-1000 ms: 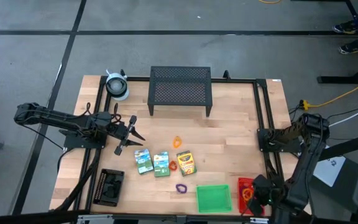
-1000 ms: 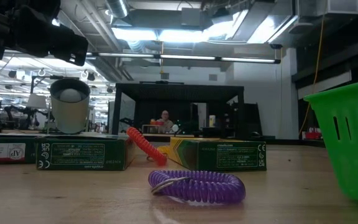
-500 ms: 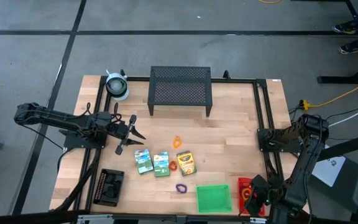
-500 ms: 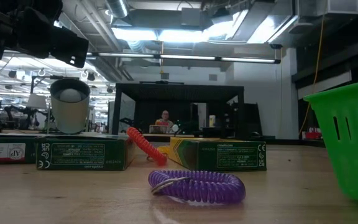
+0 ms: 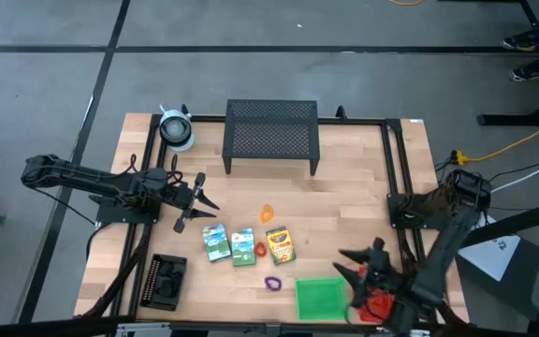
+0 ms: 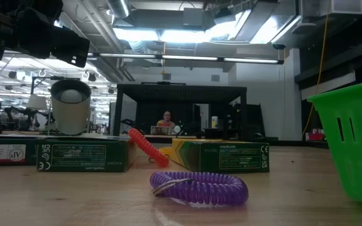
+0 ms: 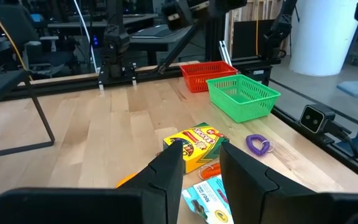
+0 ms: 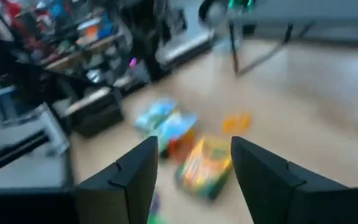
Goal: Pick & Place Office Desk Supplies
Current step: Put the yellow spring keychain into the red bin
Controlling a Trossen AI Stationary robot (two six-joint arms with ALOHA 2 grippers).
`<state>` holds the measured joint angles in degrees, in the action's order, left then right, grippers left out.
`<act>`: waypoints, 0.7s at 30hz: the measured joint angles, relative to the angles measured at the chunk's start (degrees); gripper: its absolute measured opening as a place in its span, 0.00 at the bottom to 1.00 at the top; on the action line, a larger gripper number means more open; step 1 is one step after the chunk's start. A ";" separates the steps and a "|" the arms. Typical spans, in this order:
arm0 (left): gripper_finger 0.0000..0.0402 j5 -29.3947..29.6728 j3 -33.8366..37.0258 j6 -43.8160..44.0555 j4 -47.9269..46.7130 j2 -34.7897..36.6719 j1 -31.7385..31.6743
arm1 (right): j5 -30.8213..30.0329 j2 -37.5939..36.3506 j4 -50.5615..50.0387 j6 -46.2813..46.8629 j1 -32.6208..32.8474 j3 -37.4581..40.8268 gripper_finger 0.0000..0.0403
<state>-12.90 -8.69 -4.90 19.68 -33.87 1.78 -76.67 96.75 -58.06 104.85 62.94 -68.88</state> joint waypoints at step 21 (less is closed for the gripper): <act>0.24 -0.29 0.00 -0.27 -0.17 0.00 0.00 | 26.15 0.91 28.47 -54.76 -37.39 -0.02 0.51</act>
<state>-13.19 -8.69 -5.18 19.51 -33.87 1.78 -50.52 97.66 -29.59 50.09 25.54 -68.90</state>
